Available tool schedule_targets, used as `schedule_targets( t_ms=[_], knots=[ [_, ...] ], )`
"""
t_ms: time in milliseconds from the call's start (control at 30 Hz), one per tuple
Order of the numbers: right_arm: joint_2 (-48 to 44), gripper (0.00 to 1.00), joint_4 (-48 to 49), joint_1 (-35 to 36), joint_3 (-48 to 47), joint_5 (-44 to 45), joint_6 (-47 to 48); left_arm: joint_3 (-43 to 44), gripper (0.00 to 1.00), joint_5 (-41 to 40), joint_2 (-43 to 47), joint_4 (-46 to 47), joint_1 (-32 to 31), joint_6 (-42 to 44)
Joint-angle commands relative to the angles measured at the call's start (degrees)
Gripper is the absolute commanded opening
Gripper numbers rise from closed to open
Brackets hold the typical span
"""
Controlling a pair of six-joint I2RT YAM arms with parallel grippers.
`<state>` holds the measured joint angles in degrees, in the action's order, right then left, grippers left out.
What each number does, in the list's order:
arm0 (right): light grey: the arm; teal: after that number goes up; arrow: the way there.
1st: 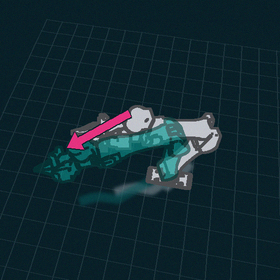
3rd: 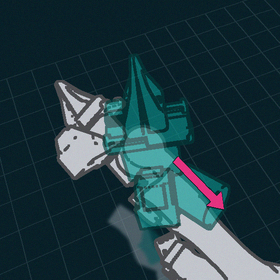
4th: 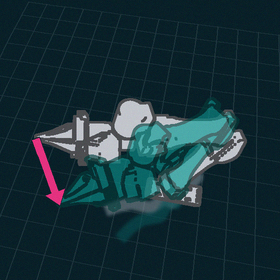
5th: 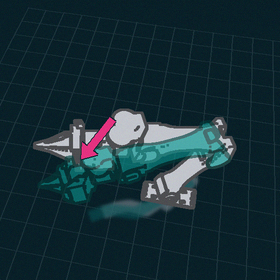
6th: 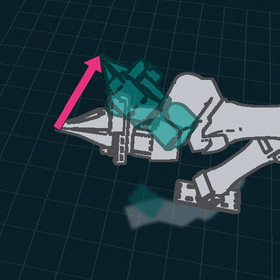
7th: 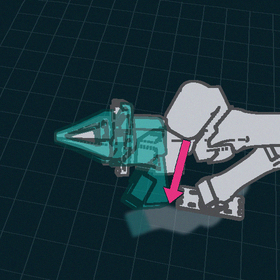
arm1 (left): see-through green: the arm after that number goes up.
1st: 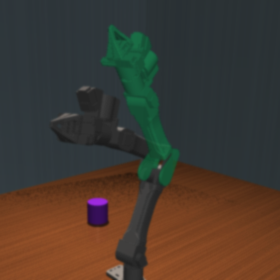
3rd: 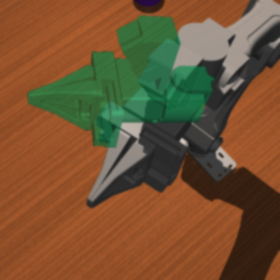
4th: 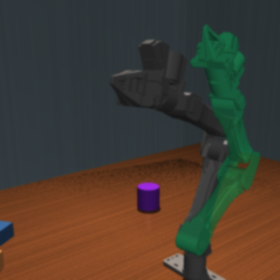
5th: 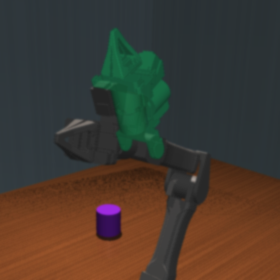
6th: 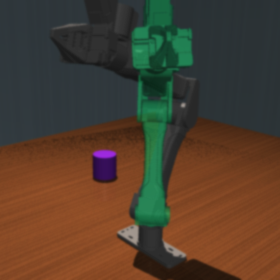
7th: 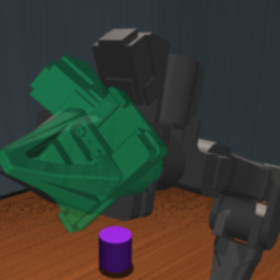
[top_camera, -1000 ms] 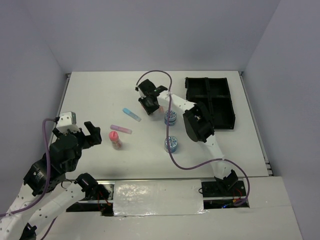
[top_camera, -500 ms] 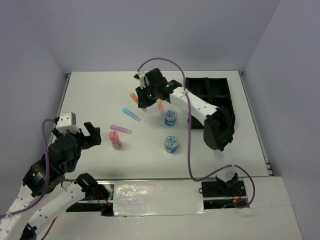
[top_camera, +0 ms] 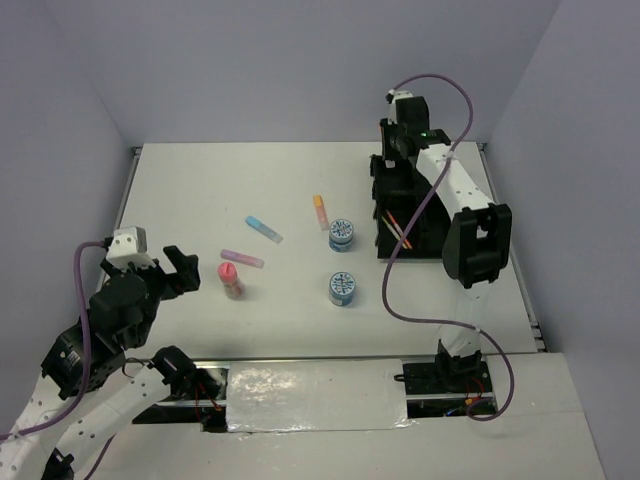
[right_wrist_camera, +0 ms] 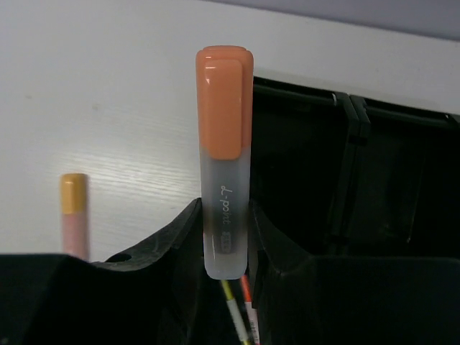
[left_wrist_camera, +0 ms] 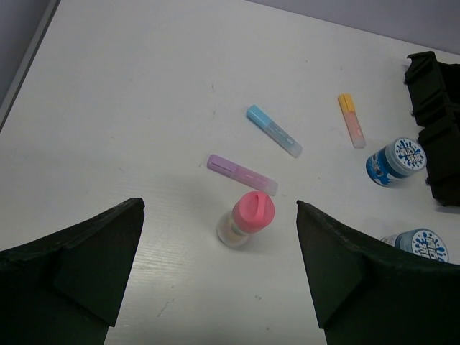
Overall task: Sort the stationery into containers
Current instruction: Place the pen in the storage box.
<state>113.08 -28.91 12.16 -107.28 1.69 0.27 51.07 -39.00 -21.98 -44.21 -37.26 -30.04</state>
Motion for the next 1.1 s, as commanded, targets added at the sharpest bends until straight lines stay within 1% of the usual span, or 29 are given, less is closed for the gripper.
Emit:
schedule_targets(
  t_ms=[0,167,200,367,467,500,567,600,633,767,867,900,933,1000,1067],
  knots=[
    [2.67,0.00,0.08,-0.99,-0.56,5.69,2.18,0.44,0.99,0.85,0.01,2.98,0.34,1.48],
    [8.81,0.00,-1.14,-3.98,-4.94,4.90,2.10,0.44,0.99,1.48,-0.70,3.34,0.34,1.83],
    [9.61,0.05,-1.41,-4.25,-6.26,4.81,2.10,0.44,0.99,1.65,-0.87,3.42,0.34,1.83],
    [11.99,0.09,-1.77,-4.69,-6.80,3.84,2.54,0.44,0.99,1.74,-1.66,3.43,0.34,2.00],
    [12.60,0.19,-1.33,-4.69,-6.36,4.02,2.54,0.52,0.99,1.83,-1.84,3.51,0.34,2.01],
    [12.78,0.26,-1.33,-4.69,-6.36,4.11,2.54,0.44,0.99,1.83,-1.84,3.51,0.34,2.09],
    [13.31,0.28,-1.50,-4.69,-6.36,3.93,2.54,0.44,0.99,1.91,-1.84,3.42,0.34,2.01],
    [13.31,0.33,-1.68,-4.69,-6.36,3.76,2.63,0.44,0.99,1.83,-1.75,3.34,0.34,2.01],
    [13.05,0.35,-2.03,-4.69,-6.27,2.89,2.71,0.44,0.99,1.74,-1.58,3.42,0.34,2.01],
    [11.82,0.54,-2.38,-4.69,-5.57,2.44,2.89,0.44,0.99,1.83,-1.31,3.42,0.34,2.09],
    [10.85,0.57,-2.64,-4.69,-5.04,1.82,2.89,0.44,0.99,1.74,-1.31,3.42,0.34,2.09],
    [10.33,0.63,-3.34,-4.69,-5.13,1.65,2.46,0.44,0.99,1.74,-1.14,3.42,0.34,2.01],
    [9.80,0.66,-3.52,-4.69,-5.13,1.30,2.28,0.44,0.99,1.74,-1.14,3.42,0.34,2.01],
    [7.00,0.67,-3.61,-3.99,-4.43,-0.28,1.75,0.44,0.99,1.74,-0.96,3.43,0.34,1.92],
    [3.92,0.68,-3.44,-1.72,-2.94,-0.03,1.49,0.44,0.99,1.65,-1.05,3.51,0.34,2.01]
  ],
)
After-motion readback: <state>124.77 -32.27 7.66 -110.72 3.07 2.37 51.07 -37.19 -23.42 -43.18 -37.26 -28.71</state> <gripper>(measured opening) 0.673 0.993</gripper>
